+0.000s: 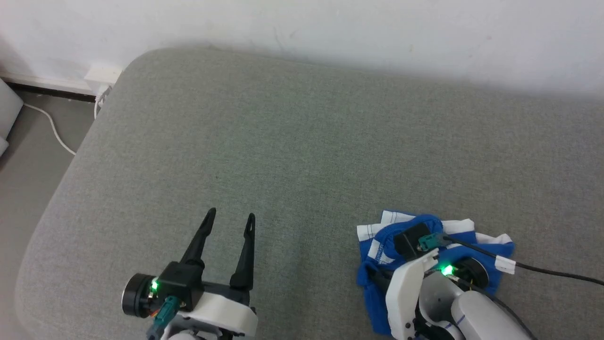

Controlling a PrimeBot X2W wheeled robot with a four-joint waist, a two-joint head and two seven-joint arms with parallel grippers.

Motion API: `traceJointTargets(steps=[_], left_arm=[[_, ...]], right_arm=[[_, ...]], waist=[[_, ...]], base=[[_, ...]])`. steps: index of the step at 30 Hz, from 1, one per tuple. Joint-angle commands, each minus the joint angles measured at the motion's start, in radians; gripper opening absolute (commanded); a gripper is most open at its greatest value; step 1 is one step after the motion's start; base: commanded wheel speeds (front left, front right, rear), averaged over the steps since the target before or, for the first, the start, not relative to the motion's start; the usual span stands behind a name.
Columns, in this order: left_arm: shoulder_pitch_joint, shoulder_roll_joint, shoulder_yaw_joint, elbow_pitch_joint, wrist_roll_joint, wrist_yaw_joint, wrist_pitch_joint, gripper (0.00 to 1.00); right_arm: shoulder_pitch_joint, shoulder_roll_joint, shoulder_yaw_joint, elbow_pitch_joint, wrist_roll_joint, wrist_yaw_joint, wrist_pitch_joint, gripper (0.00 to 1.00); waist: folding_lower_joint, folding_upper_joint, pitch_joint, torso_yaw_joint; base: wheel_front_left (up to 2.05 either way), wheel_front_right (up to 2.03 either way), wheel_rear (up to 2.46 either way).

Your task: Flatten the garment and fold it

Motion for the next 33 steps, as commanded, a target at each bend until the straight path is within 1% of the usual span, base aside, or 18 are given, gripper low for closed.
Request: traceJointTargets(steps=[1, 4, 5, 6, 7, 10, 13, 18, 20, 23, 28, 30, 33], left_arm=[[-0.015, -0.005, -0.003, 0.004, -0.008, 0.006, -0.005, 1.0], [-0.015, -0.005, -0.004, 0.009, -0.008, 0.009, -0.005, 1.0], [-0.013, -0.005, -0.003, 0.011, -0.006, 0.009, -0.005, 1.0], [-0.011, -0.005, -0.001, 0.013, -0.004, 0.008, -0.005, 1.0], [-0.008, -0.005, 0.002, 0.015, -0.003, 0.007, -0.005, 1.0], [0.003, -0.005, 0.012, 0.019, 0.003, 0.002, -0.005, 1.0], [0.019, -0.005, 0.023, 0.019, 0.007, -0.001, -0.005, 1.0], [0.05, -0.005, 0.042, 0.011, 0.011, -0.003, -0.005, 1.0], [0.058, -0.005, 0.048, 0.005, 0.011, -0.004, -0.005, 1.0], [0.062, -0.005, 0.063, -0.008, 0.011, -0.003, -0.005, 1.0], [0.054, -0.005, 0.082, -0.031, 0.008, -0.007, -0.005, 1.0], [0.049, -0.005, 0.085, -0.039, 0.008, -0.01, -0.005, 1.0], [0.045, -0.005, 0.087, -0.05, 0.007, -0.011, -0.005, 1.0]], right_arm=[[0.009, -0.008, 0.017, 0.057, -0.002, -0.004, 0.01, 0.0], [-0.006, -0.005, 0.038, 0.099, 0.016, -0.004, -0.001, 0.0], [-0.01, -0.004, 0.039, 0.108, 0.022, -0.004, -0.008, 0.07], [-0.015, -0.004, 0.039, 0.113, 0.026, -0.004, -0.019, 0.98], [-0.019, -0.004, 0.037, 0.117, 0.03, -0.004, -0.031, 1.0], [-0.03, -0.012, 0.037, 0.111, 0.039, -0.004, -0.066, 1.0], [-0.035, -0.03, 0.022, 0.073, 0.047, -0.004, -0.095, 1.0], [-0.026, -0.083, -0.036, -0.052, 0.051, -0.004, -0.113, 1.0], [-0.02, -0.118, -0.064, -0.123, 0.028, -0.004, -0.128, 1.0], [0.004, -0.162, -0.124, -0.217, -0.014, -0.004, -0.147, 1.0], [0.063, -0.195, -0.256, -0.328, -0.107, -0.004, -0.224, 1.0], [0.094, -0.191, -0.317, -0.352, -0.157, -0.004, -0.279, 1.0], [0.152, -0.153, -0.414, -0.38, -0.202, -0.004, -0.364, 1.0]], waist=[[0.0, 0.0, -0.002, -0.002], [0.0, 0.0, -0.018, -0.014], [0.0, 0.0, -0.026, -0.019], [0.0, 0.0, -0.033, -0.025], [0.0, 0.0, -0.043, -0.031], [0.0, 0.0, -0.073, -0.051], [0.0, 0.0, -0.106, -0.074], [0.0, 0.0, -0.149, -0.116], [0.0, 0.0, -0.157, -0.131], [0.0, 0.0, -0.159, -0.153], [0.0, 0.0, -0.149, -0.183], [0.0, 0.0, -0.142, -0.189], [0.0, 0.0, -0.133, -0.197]], base=[[0.0, 0.0, 0.0], [0.0, 0.0, 0.0], [0.0, 0.0, 0.0], [0.0, 0.0, 0.0], [0.0, 0.0, 0.0], [0.0, 0.0, 0.0], [0.0, 0.0, 0.0], [0.0, 0.0, 0.0], [0.0, 0.0, 0.0], [0.0, 0.0, 0.0], [0.0, 0.0, 0.0], [0.0, 0.0, 0.0], [0.0, 0.0, 0.0]])
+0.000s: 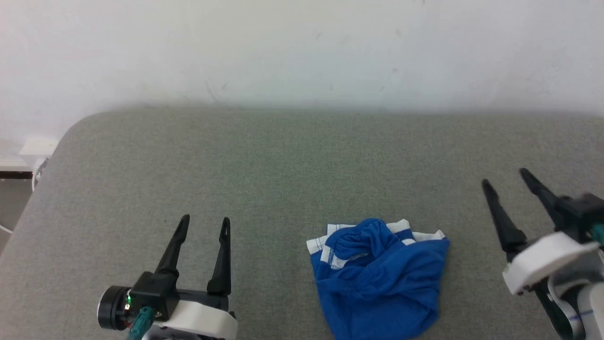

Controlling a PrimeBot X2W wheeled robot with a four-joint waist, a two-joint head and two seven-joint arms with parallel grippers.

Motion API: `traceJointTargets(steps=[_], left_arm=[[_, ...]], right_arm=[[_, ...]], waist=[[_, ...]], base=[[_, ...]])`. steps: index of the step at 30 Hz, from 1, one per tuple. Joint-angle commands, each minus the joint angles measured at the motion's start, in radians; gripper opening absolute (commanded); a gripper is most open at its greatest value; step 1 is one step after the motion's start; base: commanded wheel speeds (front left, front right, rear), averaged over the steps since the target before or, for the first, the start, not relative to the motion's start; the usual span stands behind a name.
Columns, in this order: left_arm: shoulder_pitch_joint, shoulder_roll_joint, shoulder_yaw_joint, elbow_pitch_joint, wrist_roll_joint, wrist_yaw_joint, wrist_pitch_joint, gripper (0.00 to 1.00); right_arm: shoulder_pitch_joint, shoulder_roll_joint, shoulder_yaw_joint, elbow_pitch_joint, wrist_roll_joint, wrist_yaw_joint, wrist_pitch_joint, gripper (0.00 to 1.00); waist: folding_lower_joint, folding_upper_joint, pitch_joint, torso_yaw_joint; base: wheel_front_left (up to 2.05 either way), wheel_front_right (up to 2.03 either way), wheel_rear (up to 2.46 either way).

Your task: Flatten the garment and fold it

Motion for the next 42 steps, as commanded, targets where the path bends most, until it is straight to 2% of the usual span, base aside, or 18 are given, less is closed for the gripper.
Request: traceJointTargets(steps=[1, 5, 9, 14, 18, 22, 28, 33, 37, 42], left_arm=[[-0.004, -0.004, 0.006, -0.009, 0.001, -0.002, -0.005, 1.0], [0.002, -0.004, 0.012, -0.022, -0.003, -0.001, -0.005, 1.0], [0.022, -0.004, 0.017, -0.038, -0.008, 0.003, -0.005, 1.0], [0.044, -0.004, 0.014, -0.06, -0.007, 0.011, -0.005, 1.0], [0.052, -0.004, 0.01, -0.07, -0.008, 0.018, -0.005, 1.0], [0.049, -0.004, -0.001, -0.067, -0.007, 0.015, -0.005, 1.0], [0.022, -0.004, -0.007, -0.051, -0.005, 0.006, -0.005, 1.0], [-0.007, -0.004, -0.016, -0.044, -0.008, 0.007, -0.005, 1.0], [-0.03, -0.004, -0.028, -0.036, -0.012, 0.009, -0.005, 1.0], [-0.049, -0.004, -0.038, -0.03, -0.019, 0.015, -0.005, 1.0]], right_arm=[[0.034, 0.025, -0.031, -0.012, -0.021, -0.002, -0.032, 1.0], [0.111, 0.106, -0.137, -0.047, -0.046, -0.002, -0.12, 1.0], [0.173, 0.174, -0.171, -0.066, -0.058, -0.002, -0.165, 1.0], [0.211, 0.214, -0.192, -0.069, -0.05, -0.002, -0.184, 1.0], [0.228, 0.219, -0.183, -0.067, -0.04, -0.002, -0.168, 1.0], [0.239, 0.204, -0.148, -0.066, 0.04, -0.002, -0.069, 1.0], [0.223, 0.141, -0.054, -0.071, 0.22, -0.002, 0.204, 1.0], [0.16, 0.124, -0.025, -0.041, 0.37, -0.002, 0.386, 1.0], [0.111, 0.118, -0.014, 0.025, 0.418, -0.002, 0.487, 1.0], [0.057, 0.12, 0.031, 0.094, 0.428, -0.002, 0.532, 1.0]], waist=[[0.0, -0.0001, 0.009, -0.008], [0.0, -0.0001, 0.015, -0.016], [0.0, -0.0001, 0.016, -0.026], [0.0, -0.0001, 0.016, -0.032], [0.0, -0.0001, 0.021, -0.03], [0.0, -0.0001, 0.035, -0.025], [0.0, -0.0001, 0.079, -0.007], [0.0, -0.0001, 0.122, 0.02], [0.0, -0.0001, 0.152, 0.05], [0.0, -0.0001, 0.181, 0.082]], base=[[0.0, 0.0, 0.0], [0.0, 0.0, 0.0], [0.0, 0.0, 0.0], [0.0, 0.0, 0.0], [0.0, 0.0, 0.0], [0.0, 0.0, 0.0], [0.0, 0.0, 0.0], [0.0, 0.0, 0.0], [0.0, 0.0, 0.0], [0.0, 0.0, 0.0]])
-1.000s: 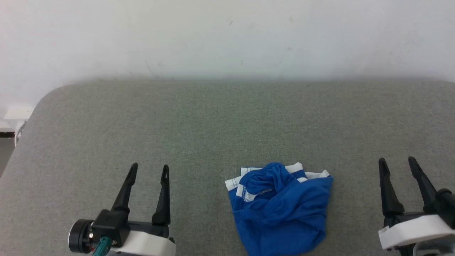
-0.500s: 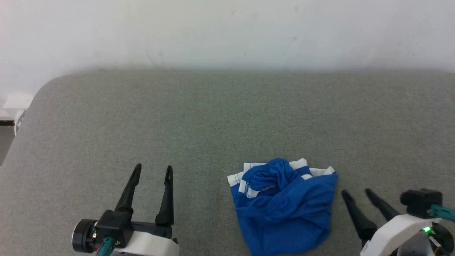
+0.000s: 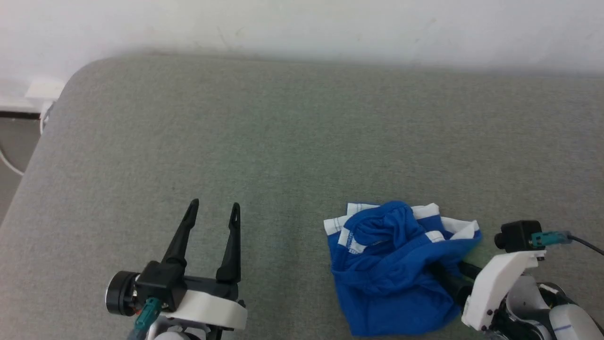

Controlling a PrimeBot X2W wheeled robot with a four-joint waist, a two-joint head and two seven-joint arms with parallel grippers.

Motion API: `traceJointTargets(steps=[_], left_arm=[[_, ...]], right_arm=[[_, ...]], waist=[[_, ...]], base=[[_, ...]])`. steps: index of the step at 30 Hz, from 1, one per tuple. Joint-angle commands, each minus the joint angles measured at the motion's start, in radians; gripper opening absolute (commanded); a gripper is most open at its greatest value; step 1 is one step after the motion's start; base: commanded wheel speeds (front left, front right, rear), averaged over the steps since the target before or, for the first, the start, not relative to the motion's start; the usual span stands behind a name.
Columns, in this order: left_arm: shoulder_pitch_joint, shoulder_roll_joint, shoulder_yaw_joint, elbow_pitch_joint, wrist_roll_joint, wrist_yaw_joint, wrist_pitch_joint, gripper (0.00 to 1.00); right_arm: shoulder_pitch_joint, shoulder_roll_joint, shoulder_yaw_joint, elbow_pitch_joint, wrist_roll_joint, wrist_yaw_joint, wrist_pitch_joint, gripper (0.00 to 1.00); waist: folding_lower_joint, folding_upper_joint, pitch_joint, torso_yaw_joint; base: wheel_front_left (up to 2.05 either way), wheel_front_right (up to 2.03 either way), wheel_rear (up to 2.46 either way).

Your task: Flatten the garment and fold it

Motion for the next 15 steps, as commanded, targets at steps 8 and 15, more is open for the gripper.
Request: traceJointTargets(steps=[8, 15], left_arm=[[-0.024, -0.002, -0.012, 0.018, -0.009, 0.009, -0.005, 1.0], [-0.018, -0.002, -0.012, 0.032, -0.012, 0.009, -0.005, 1.0]], right_arm=[[-0.045, 0.004, 0.104, 0.12, -0.048, -0.001, -0.014, 0.27], [-0.089, -0.047, 0.164, 0.141, -0.105, -0.001, -0.106, 0.0]], waist=[[-0.0001, 0.0, 0.036, 0.053], [-0.0001, 0.0, 0.01, 0.033]], base=[[0.0, 0.0, 0.0], [0.0, 0.0, 0.0]])
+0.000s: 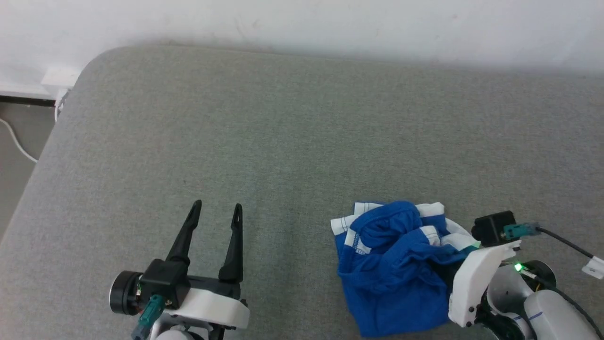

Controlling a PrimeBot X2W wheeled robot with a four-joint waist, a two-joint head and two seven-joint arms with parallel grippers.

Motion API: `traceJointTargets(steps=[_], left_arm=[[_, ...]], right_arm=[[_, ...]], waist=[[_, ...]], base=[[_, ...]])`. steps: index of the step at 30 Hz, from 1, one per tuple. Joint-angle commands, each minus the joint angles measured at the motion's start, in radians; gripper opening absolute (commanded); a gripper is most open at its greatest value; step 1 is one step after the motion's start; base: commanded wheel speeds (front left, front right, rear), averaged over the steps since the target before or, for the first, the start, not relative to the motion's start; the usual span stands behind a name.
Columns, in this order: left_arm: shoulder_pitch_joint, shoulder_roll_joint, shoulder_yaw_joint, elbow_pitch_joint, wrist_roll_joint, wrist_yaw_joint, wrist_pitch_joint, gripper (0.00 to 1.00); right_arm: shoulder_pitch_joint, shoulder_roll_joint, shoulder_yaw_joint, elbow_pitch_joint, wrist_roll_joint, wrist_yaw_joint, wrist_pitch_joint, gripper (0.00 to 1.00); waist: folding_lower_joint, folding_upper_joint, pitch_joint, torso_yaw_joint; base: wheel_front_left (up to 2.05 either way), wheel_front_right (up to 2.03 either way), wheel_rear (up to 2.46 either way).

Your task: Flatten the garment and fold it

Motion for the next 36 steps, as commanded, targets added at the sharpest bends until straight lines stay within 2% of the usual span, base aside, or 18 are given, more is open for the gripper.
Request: traceJointTargets(steps=[1, 9, 15, 19, 23, 29, 36], left_arm=[[-0.005, -0.002, -0.003, 0.002, -0.004, 0.001, -0.005, 1.0], [-0.008, -0.002, -0.013, -0.01, -0.003, -0.005, -0.005, 1.0], [-0.049, -0.002, -0.045, -0.031, 0.002, -0.011, -0.005, 1.0], [-0.093, -0.002, -0.063, -0.044, 0.011, -0.019, -0.005, 1.0], [-0.14, -0.002, -0.074, -0.062, 0.021, -0.026, -0.005, 1.0], [-0.205, -0.002, -0.091, -0.086, 0.042, -0.046, -0.005, 1.0], [-0.245, -0.002, -0.107, -0.115, 0.052, -0.055, -0.005, 1.0]], right_arm=[[0.0, -0.006, 0.019, 0.021, -0.018, -0.002, -0.002, 0.0], [-0.086, -0.128, 0.101, -0.068, -0.095, -0.002, -0.009, 0.0], [-0.184, -0.294, 0.186, -0.123, -0.143, -0.002, 0.031, 0.0], [-0.24, -0.412, 0.21, -0.121, -0.146, -0.002, 0.032, 0.0], [-0.281, -0.525, 0.214, -0.076, -0.149, -0.002, -0.002, 0.0], [-0.324, -0.648, 0.196, 0.061, -0.17, -0.002, -0.085, 0.0], [-0.367, -0.677, 0.126, 0.246, -0.198, -0.002, -0.176, 0.0]], waist=[[-0.0001, 0.0, -0.015, -0.019], [-0.0001, 0.0, -0.016, -0.131], [-0.0001, 0.0, 0.053, -0.233], [-0.0001, 0.0, 0.116, -0.275], [-0.0001, 0.0, 0.187, -0.297], [-0.0001, 0.0, 0.287, -0.295], [-0.0001, 0.0, 0.358, -0.275]], base=[[0.0, 0.0, 0.0], [0.0, 0.0, 0.0], [0.0, 0.0, 0.0], [0.0, 0.0, 0.0], [0.0, 0.0, 0.0], [0.0, 0.0, 0.0], [0.0, 0.0, 0.0]])
